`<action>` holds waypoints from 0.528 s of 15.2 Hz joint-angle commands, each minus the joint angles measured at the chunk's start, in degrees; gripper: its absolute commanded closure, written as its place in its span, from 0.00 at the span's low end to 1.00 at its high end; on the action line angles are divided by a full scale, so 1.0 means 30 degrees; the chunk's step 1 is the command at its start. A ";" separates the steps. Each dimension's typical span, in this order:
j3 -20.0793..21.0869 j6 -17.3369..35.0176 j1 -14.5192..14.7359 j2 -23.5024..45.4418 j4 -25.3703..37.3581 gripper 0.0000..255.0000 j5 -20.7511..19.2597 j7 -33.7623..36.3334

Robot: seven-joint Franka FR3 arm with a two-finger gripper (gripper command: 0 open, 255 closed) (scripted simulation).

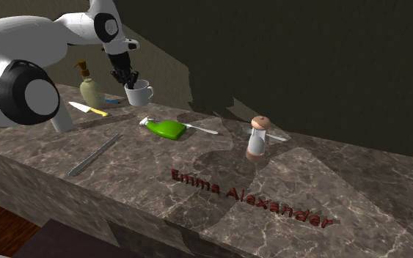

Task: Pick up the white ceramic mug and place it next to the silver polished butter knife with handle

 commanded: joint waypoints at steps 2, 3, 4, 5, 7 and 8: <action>0.0005 0.0858 0.0104 -0.0096 -0.0949 1.00 -0.0018 0.0070; 0.0004 0.1158 0.0130 -0.0157 -0.1312 1.00 -0.0024 0.0075; 0.0003 0.1450 0.0154 -0.0208 -0.1655 1.00 -0.0029 0.0081; 0.0003 0.1735 0.0176 -0.0248 -0.1982 1.00 -0.0033 0.0087; 0.0006 0.2285 0.0215 -0.0302 -0.2588 1.00 -0.0038 0.0098; 0.0007 0.2559 0.0233 -0.0326 -0.2888 1.00 -0.0040 0.0103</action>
